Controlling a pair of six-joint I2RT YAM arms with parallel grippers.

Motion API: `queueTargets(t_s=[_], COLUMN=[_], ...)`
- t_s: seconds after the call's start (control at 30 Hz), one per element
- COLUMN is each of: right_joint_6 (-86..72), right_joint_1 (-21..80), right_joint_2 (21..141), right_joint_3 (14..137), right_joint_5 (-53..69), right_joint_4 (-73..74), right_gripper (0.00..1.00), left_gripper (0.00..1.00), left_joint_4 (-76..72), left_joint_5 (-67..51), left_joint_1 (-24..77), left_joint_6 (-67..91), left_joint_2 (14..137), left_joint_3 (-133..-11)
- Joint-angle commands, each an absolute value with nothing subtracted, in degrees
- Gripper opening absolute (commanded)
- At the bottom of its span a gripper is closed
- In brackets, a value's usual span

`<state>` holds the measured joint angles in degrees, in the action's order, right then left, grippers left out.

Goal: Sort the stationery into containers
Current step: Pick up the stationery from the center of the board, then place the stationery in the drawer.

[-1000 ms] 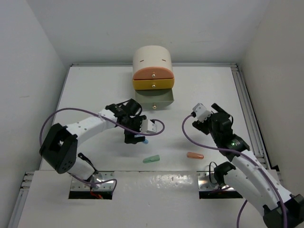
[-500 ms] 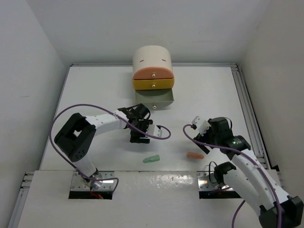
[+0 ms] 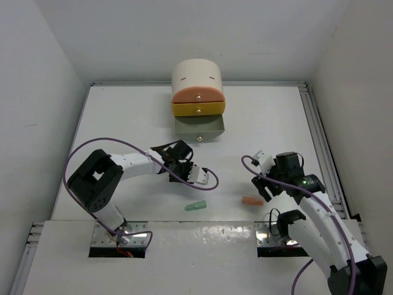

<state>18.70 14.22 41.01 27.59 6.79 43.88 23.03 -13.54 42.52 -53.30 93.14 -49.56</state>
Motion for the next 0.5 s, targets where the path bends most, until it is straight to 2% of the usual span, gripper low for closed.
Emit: queueTargets(t_s=[0.0, 0.13, 0.23, 0.4, 0.47], right_joint_6=[16.7, 18.45, 20.3, 23.73, 24.61], right_joint_1=[12.22, 11.86, 12.04, 13.09, 13.45], right_joint_2=[42.62, 44.03, 45.52, 49.91, 50.8], right_joint_3=[30.32, 29.8, 29.09, 28.74, 28.74], right_joint_5=[10.54, 10.81, 10.81, 9.85, 9.58], right_joint_4=[43.59, 42.63, 41.22, 39.47, 39.03], right_gripper=[0.74, 0.72, 0.71, 0.69, 0.69], left_gripper=[0.23, 0.16, 0.15, 0.16, 0.17], left_joint_4=[26.17, 33.73, 36.65, 39.46, 38.59], left_joint_5=[-13.45, -16.43, -13.64, -6.51, -4.4], left_joint_1=[41.93, 37.28, 35.6, 33.84, 33.49], left_joint_6=[-50.64, -44.84, -40.7, -39.99, -39.99], left_joint_2=[92.64, 91.49, 93.68, 102.89, 105.29], left_joint_3=[-51.66, -69.01, -81.59, -97.26, -99.32])
